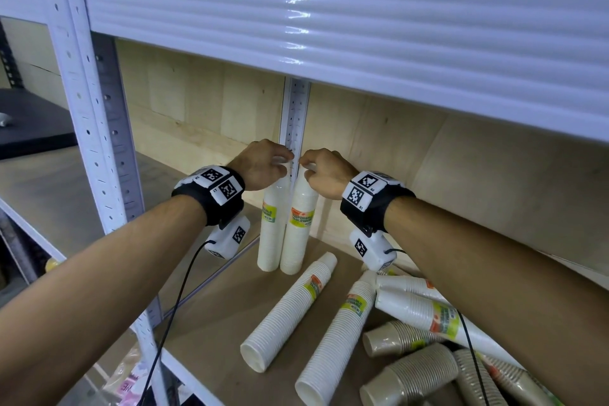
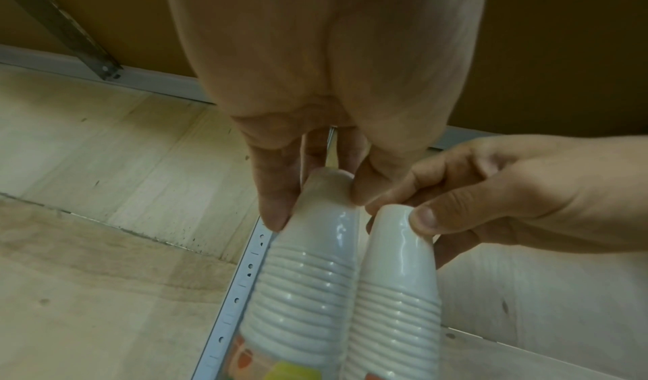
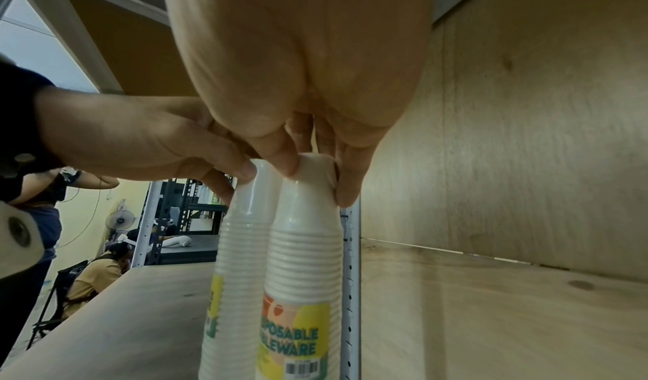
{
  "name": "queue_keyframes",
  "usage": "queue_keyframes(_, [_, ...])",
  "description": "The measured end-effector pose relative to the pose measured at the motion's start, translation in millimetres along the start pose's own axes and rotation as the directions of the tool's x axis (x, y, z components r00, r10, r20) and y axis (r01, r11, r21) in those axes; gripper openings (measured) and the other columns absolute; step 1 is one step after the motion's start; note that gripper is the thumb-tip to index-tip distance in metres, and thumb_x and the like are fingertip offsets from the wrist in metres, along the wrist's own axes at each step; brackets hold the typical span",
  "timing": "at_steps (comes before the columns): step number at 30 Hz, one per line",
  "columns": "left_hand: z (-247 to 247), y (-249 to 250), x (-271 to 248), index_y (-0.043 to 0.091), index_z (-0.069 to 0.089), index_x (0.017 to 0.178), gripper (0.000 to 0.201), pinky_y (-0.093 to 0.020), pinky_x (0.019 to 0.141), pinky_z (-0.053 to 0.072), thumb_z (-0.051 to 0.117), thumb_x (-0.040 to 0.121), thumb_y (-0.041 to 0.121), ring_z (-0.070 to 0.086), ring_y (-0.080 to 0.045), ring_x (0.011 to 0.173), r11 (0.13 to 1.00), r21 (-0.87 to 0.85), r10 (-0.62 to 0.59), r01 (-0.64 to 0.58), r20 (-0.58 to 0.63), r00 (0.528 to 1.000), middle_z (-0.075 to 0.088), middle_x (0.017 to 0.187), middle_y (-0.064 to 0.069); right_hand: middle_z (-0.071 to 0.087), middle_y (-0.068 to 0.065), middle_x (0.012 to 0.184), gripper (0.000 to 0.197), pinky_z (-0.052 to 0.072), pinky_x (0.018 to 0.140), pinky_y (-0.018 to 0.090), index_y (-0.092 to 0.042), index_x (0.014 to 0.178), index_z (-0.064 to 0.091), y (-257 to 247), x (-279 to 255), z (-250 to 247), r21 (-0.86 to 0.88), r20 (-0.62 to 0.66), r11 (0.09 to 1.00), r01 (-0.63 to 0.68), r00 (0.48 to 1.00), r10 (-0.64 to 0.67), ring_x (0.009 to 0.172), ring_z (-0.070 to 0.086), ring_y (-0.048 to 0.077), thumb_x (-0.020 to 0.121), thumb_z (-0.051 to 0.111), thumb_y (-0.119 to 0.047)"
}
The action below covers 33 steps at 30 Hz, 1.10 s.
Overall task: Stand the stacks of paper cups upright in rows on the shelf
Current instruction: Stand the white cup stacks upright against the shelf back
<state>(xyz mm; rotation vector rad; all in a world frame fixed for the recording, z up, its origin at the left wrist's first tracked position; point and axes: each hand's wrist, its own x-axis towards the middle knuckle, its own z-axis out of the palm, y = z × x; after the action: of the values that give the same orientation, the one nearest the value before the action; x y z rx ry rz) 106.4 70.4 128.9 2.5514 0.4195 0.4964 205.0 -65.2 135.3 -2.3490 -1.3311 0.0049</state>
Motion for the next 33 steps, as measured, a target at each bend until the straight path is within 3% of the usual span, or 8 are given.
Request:
queue_keyframes(5, [0, 0, 1, 0.011, 0.061, 0.129, 0.036, -0.022, 0.094, 0.04, 0.059, 0.093, 0.018, 0.055, -0.02, 0.124, 0.999, 0.05, -0.007, 0.009, -0.038, 0.999, 0.059, 0.137, -0.006, 0.058, 0.011, 0.134, 0.035, 0.044, 0.099, 0.03, -0.009, 0.128, 0.059, 1, 1, 1, -0.011, 0.003, 1.0, -0.008, 1.0, 0.008, 0.122, 0.055, 0.028, 0.095, 0.046, -0.005])
queue_keyframes(9, [1, 0, 1, 0.012, 0.056, 0.135, 0.043, -0.019, 0.094, 0.037, 0.059, 0.092, 0.014, 0.052, -0.019, 0.127, 1.0, 0.007, -0.022, 0.022, -0.013, 1.0, 0.056, 0.14, -0.004, 0.058, 0.01, 0.135, 0.036, 0.045, 0.102, 0.033, -0.009, 0.129, 0.058, 1, 1, 1, -0.004, 0.007, 1.0, -0.016, 1.0, 0.016, 0.123, 0.055, 0.027, 0.095, 0.046, -0.006])
queue_keyframes(14, [2, -1, 2, 0.01, 0.058, 0.132, 0.041, -0.027, 0.097, 0.044, 0.062, 0.093, 0.022, 0.055, -0.022, 0.124, 0.999, 0.039, -0.024, 0.026, -0.042, 0.999, 0.058, 0.137, -0.007, 0.063, 0.017, 0.122, 0.03, 0.048, 0.099, 0.042, 0.0, 0.118, 0.061, -1, 1, 0, -0.023, 0.012, 1.0, -0.013, 1.0, 0.014, 0.114, 0.059, 0.032, 0.092, 0.046, -0.002])
queue_keyframes(19, [1, -2, 2, 0.012, 0.058, 0.133, 0.042, -0.027, 0.094, 0.044, 0.062, 0.093, 0.024, 0.056, -0.023, 0.121, 0.998, 0.046, -0.034, 0.036, -0.044, 0.998, 0.058, 0.137, -0.008, 0.059, 0.01, 0.132, 0.035, 0.043, 0.097, 0.027, -0.008, 0.127, 0.059, 0, 2, -1, -0.03, 0.034, 0.999, -0.013, 0.999, 0.014, 0.121, 0.056, 0.026, 0.095, 0.047, -0.004])
queue_keyframes(23, [-4, 1, -3, 0.017, 0.054, 0.135, 0.043, -0.024, 0.084, 0.039, 0.061, 0.093, 0.028, 0.054, -0.018, 0.101, 0.999, 0.032, -0.039, 0.041, -0.062, 0.997, 0.06, 0.126, -0.009, 0.05, 0.004, 0.145, 0.046, 0.035, 0.099, 0.021, -0.015, 0.142, 0.048, 1, 0, -4, -0.003, 0.081, 1.0, -0.019, 0.997, 0.019, 0.133, 0.047, 0.02, 0.096, 0.047, -0.007])
queue_keyframes(28, [-17, 16, -17, 0.023, 0.056, 0.133, 0.044, -0.024, 0.087, 0.04, 0.063, 0.091, 0.035, 0.055, -0.022, 0.115, 0.997, 0.067, 0.049, -0.04, -0.145, 0.988, 0.052, 0.13, -0.008, 0.039, 0.004, 0.153, 0.059, 0.033, 0.102, 0.021, -0.017, 0.151, 0.033, 6, -18, -13, -0.055, 0.011, 0.997, 0.055, 0.998, -0.054, 0.135, 0.042, 0.021, 0.095, 0.052, -0.014])
queue_keyframes(30, [-21, 29, -27, 0.024, 0.059, 0.13, 0.041, -0.024, 0.083, 0.04, 0.063, 0.091, 0.035, 0.056, -0.018, 0.105, 0.994, 0.068, 0.093, -0.083, -0.173, 0.98, 0.055, 0.123, -0.004, 0.04, 0.007, 0.149, 0.055, 0.036, 0.107, 0.028, -0.016, 0.147, 0.038, 12, -28, -14, -0.109, -0.041, 0.99, 0.085, 0.995, -0.09, 0.133, 0.044, 0.024, 0.094, 0.054, -0.018])
queue_keyframes(33, [-19, 46, -43, 0.024, 0.063, 0.124, 0.035, -0.023, 0.08, 0.041, 0.063, 0.091, 0.035, 0.058, -0.016, 0.094, 0.988, 0.064, 0.148, -0.14, -0.144, 0.978, 0.06, 0.109, 0.0, 0.046, 0.006, 0.139, 0.048, 0.045, 0.1, 0.038, -0.019, 0.139, 0.048, 24, -46, -13, -0.211, -0.064, 0.976, 0.058, 0.995, -0.073, 0.122, 0.051, 0.025, 0.092, 0.057, -0.025])
